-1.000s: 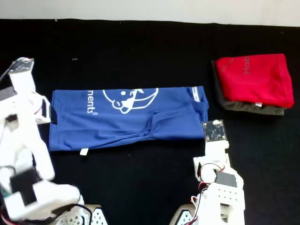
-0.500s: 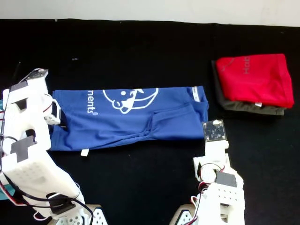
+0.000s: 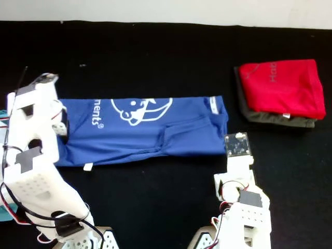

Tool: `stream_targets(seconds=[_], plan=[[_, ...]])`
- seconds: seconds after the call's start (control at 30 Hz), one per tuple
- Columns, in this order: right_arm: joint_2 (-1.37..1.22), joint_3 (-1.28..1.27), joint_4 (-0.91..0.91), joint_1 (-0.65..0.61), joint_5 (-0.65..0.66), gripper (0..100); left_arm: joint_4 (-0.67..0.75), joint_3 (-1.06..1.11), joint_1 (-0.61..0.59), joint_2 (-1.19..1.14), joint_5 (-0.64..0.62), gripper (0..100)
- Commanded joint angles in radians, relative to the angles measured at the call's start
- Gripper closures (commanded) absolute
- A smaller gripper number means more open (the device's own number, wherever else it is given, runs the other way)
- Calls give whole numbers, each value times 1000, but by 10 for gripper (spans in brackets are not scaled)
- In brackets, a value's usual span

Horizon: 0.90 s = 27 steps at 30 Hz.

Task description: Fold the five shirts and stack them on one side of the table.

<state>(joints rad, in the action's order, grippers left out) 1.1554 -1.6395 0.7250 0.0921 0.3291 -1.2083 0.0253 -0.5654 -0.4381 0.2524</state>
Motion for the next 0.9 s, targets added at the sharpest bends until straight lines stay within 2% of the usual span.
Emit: stream_targets(seconds=[0.0, 0.2, 0.4, 0.5, 0.6, 0.73, 0.87], plan=[[5, -10, -21, 8, 3, 836, -75, -139, -64, 4, -3, 992], [5, -10, -21, 8, 3, 836, -305, -335, -13, 10, 26, 992], [10, -1, 4, 15, 8, 836, -571, -552, 165, 16, 20, 992], [12, 33, 74, 104, 8, 836, -572, -545, 248, 104, -8, 992], [12, 47, 71, 176, 8, 836, -572, -507, 401, 228, -11, 992], [12, -10, 41, 183, 8, 836, -562, -498, 673, 361, -11, 992], [12, -25, 30, 186, 3, 836, -463, -498, 901, 387, -6, 992]])
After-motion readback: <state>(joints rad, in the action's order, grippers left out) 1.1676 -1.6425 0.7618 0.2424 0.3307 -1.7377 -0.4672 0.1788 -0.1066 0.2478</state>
